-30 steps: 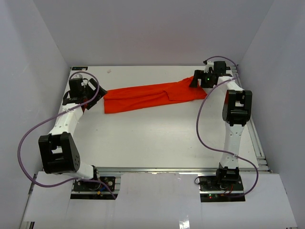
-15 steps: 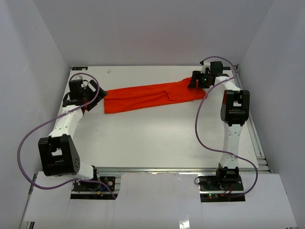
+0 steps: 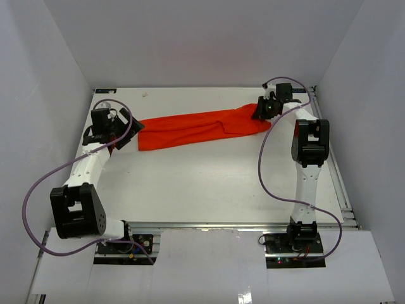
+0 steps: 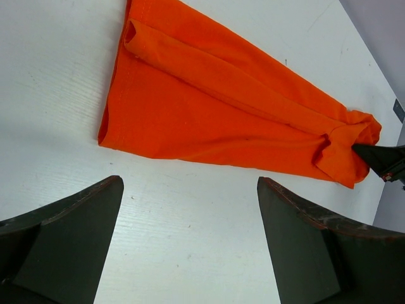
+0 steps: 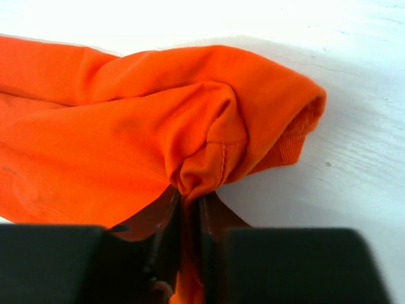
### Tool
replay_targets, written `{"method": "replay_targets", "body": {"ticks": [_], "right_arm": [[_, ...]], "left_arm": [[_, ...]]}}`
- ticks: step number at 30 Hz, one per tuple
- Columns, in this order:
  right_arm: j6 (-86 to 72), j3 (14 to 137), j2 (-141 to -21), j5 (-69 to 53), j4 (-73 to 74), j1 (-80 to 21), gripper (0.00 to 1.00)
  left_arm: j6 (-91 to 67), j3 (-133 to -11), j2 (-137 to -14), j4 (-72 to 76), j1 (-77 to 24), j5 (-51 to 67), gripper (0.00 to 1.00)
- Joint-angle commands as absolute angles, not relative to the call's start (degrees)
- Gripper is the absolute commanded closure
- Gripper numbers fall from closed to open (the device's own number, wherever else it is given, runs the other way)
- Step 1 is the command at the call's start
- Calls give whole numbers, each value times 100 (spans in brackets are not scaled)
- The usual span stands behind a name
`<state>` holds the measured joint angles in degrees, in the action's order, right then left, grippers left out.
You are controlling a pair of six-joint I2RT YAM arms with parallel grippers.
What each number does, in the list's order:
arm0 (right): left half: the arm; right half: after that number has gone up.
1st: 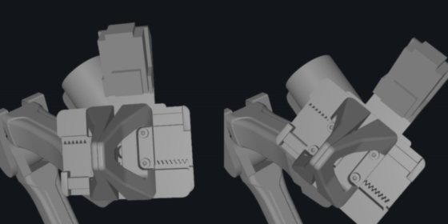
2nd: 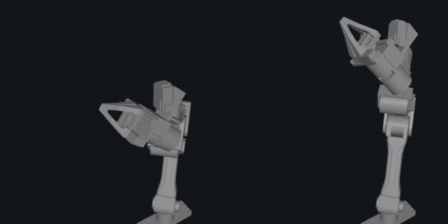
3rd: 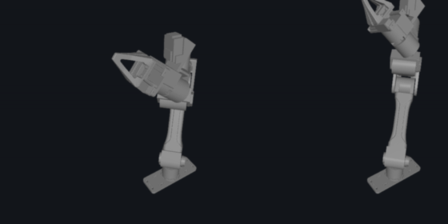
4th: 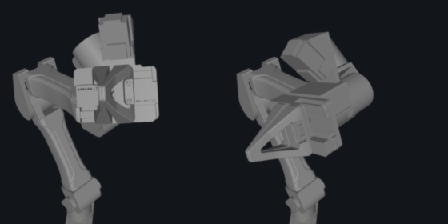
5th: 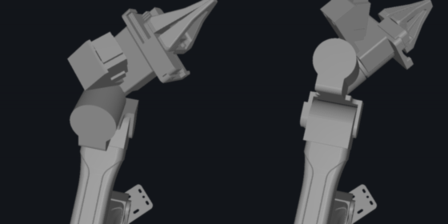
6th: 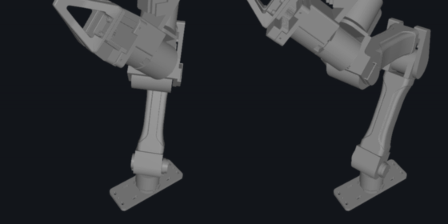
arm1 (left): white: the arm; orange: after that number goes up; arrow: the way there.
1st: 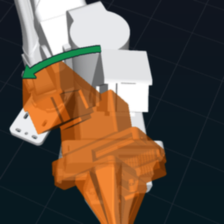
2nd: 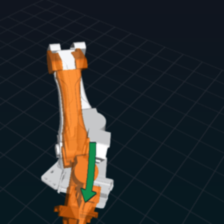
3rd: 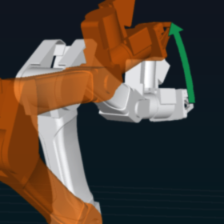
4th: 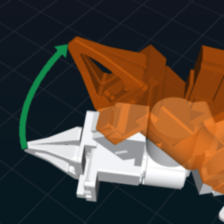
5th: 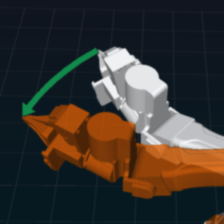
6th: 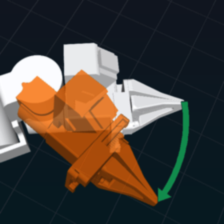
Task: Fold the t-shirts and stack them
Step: Fold the tshirt
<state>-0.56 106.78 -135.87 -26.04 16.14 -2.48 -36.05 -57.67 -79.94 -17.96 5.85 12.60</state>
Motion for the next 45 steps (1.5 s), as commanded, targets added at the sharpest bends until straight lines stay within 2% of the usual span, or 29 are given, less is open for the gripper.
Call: {"method": "replay_targets", "body": {"ticks": [1,4,17,31,45], "right_arm": [[-35,10687,-13351,-2786,1547,-237,85],[-26,10731,-13202,-2944,1512,-237,94],[158,10994,-12419,-2918,1757,-703,94],[457,11873,-12779,-1960,2425,-1766,94],[519,11874,-13148,-897,2347,-2601,94]], "left_arm": [[-3639,-5652,-7699,-1758,606,1529,2],[-3612,-5511,-7690,-1661,606,1792,2],[-3498,-5019,-7436,-1354,606,2171,2],[-3559,-4747,-7146,-1283,598,2276,2],[-3639,-4553,-7023,-1187,598,2391,2]]}}
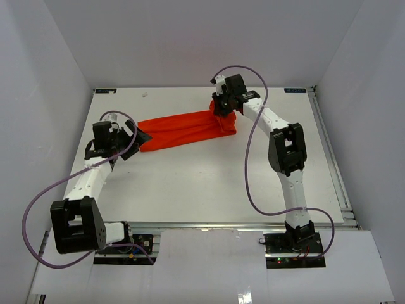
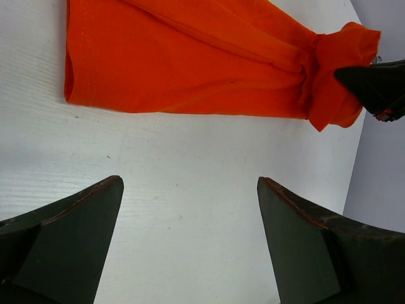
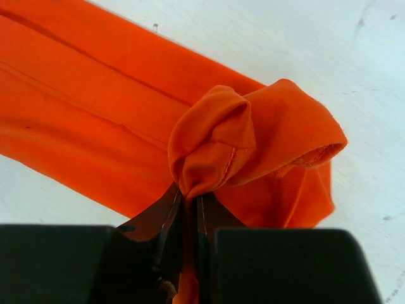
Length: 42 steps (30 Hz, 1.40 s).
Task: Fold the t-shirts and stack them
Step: Fold the tshirt
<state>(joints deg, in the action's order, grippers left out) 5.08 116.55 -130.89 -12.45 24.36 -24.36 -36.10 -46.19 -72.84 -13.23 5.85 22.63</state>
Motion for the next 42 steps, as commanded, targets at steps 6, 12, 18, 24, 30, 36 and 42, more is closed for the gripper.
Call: {"method": "replay_targets", "body": {"ticks": [6,12,18,24,30,36,42], "right_arm": [[396,11979,-13289,-686,2250,-2829,94],[246,12050,-13421,-361,2118,-2979,94],[44,12208,-13667,-123,2039,-2979,93],[-211,12243,-13834,-35,1951,-2997,93],[-413,12322,-13948,-26,1820,-3015,92],[-553,12349,-13896,-26,1793,-3024,91],[-659,12357,-13746,-158,1705,-3059,91]], "left_arm": [[-3700,-4421,-6926,-1151,606,2391,2],[-3718,-4359,-6847,-1143,606,2417,2],[-3718,-4307,-6785,-1178,606,2443,2],[-3744,-4236,-6706,-1204,606,2452,2],[-3727,-4219,-6653,-1283,606,2426,2],[-3726,-4184,-6627,-1327,606,2417,2],[-3727,-4149,-6662,-1301,606,2443,2]]}}
